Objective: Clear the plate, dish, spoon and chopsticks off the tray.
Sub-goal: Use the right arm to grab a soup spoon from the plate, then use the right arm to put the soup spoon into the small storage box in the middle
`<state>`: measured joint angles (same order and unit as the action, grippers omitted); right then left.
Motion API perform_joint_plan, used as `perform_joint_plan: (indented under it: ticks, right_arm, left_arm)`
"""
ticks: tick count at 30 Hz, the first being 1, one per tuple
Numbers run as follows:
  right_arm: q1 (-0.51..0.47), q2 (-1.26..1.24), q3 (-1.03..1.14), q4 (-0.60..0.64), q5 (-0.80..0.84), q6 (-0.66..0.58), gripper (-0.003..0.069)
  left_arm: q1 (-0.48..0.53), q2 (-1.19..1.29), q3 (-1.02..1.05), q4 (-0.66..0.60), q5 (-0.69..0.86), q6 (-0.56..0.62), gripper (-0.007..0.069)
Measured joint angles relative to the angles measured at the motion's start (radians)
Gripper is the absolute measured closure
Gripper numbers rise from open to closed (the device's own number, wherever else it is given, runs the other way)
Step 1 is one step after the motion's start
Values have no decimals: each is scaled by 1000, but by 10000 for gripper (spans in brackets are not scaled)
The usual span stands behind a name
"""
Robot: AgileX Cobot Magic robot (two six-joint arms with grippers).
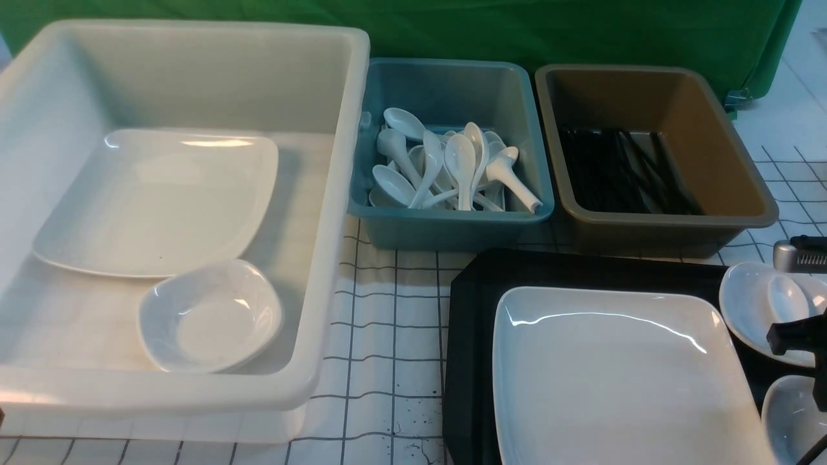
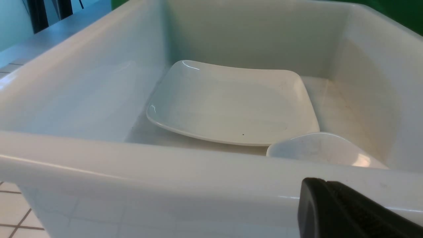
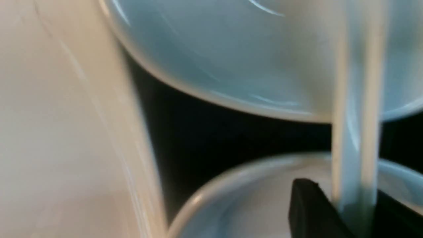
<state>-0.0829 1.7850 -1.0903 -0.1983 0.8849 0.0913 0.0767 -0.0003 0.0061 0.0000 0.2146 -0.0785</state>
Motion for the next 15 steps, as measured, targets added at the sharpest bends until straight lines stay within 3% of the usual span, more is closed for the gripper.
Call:
perform_joint_plan:
  ticks: [10,15]
  right_arm:
    - [0,-180,1,33,95,-33,490]
    - [0,-377,1,118,124,-77,490]
  left_arm:
    - [0,0,0,0,0,1,620]
    - [0,0,0,0,0,1,620]
